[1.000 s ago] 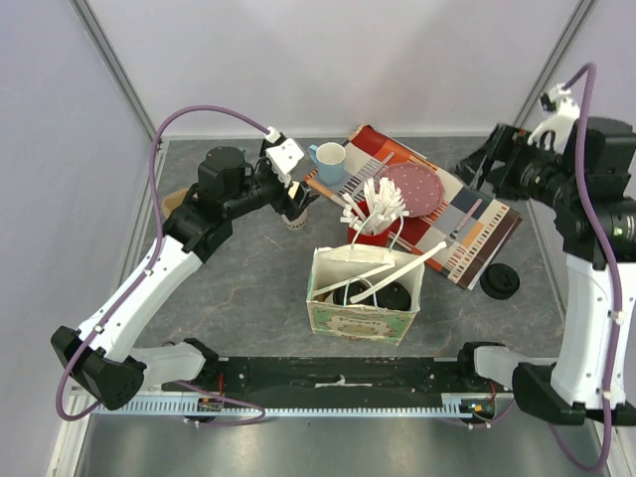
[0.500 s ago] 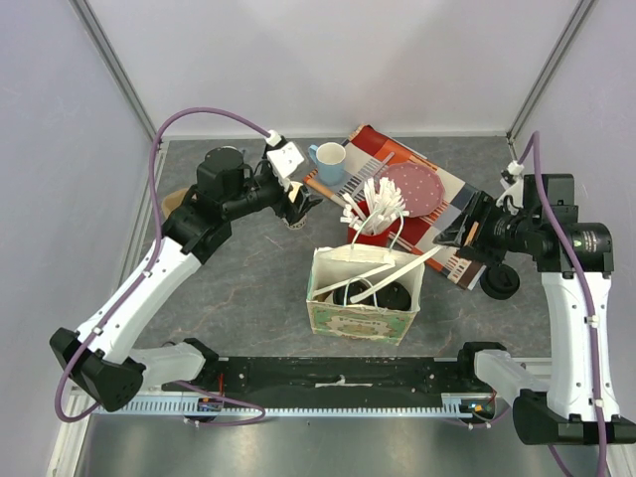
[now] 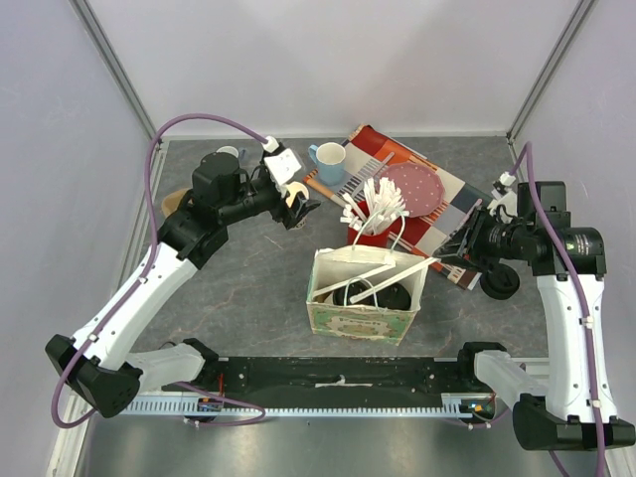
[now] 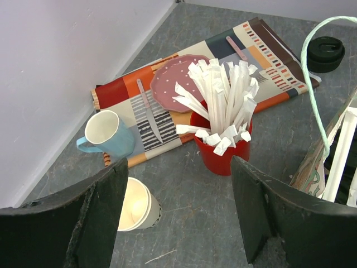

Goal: Pack the takeout coffee

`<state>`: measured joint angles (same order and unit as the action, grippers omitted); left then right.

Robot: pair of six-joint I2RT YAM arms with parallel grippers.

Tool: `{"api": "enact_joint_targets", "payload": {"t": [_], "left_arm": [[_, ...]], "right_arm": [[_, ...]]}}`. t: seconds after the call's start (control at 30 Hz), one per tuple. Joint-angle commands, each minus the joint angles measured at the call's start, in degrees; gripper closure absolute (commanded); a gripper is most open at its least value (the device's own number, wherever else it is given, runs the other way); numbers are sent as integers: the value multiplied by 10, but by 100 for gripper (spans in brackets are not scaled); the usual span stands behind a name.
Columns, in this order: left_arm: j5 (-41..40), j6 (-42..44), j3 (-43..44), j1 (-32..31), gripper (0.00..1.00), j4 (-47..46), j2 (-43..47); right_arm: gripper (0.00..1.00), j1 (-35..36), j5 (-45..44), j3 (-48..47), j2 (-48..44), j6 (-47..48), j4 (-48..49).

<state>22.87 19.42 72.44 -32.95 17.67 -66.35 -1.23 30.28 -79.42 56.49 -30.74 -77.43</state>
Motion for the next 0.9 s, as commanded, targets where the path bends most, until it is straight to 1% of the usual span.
{"api": "enact_joint_targets", "payload": {"t": [0.0, 0.07, 0.17, 0.2, 0.27, 0.37, 0.47, 0.53, 0.63, 0.7, 0.73, 0.77, 0.83, 0.87], "left_arm": [[10, 23, -5, 2, 20, -9, 11], [12, 22, -6, 2, 20, -8, 12], [15, 23, -6, 2, 20, -4, 12], [16, 22, -8, 2, 20, -4, 12], [18, 21, -9, 2, 20, -2, 14], [22, 21, -13, 2, 20, -2, 16], [25, 19, -15, 2, 20, -3, 17], [25, 19, -17, 2, 20, -4, 16], [27, 19, -20, 2, 20, -9, 18], [27, 17, -24, 2, 20, -11, 18], [27, 17, -25, 2, 20, -12, 21], [27, 18, -27, 2, 20, -12, 20], [27, 18, -28, 2, 20, -12, 24], [26, 20, -30, 2, 20, -11, 25]], "right_arm": [[70, 1, 14, -29, 7, -11, 10], [73, 0, 17, -33, 8, -12, 19], [83, 0, 21, -37, 12, -9, 23], [90, 1, 21, -44, 13, -6, 23], [100, 1, 21, -53, 13, -5, 22], [100, 1, 34, -74, 12, 5, 21], [100, 0, 67, -101, 13, 27, 18], [100, 1, 106, -114, 15, 42, 18], [100, 0, 162, -129, 17, 39, 39], [100, 1, 182, -128, 9, 17, 99], [100, 1, 185, -126, 5, -10, 127], [100, 0, 179, -121, 0, -23, 182], [100, 1, 155, -109, -16, -48, 237], [100, 1, 148, -93, -21, -63, 286]]}}
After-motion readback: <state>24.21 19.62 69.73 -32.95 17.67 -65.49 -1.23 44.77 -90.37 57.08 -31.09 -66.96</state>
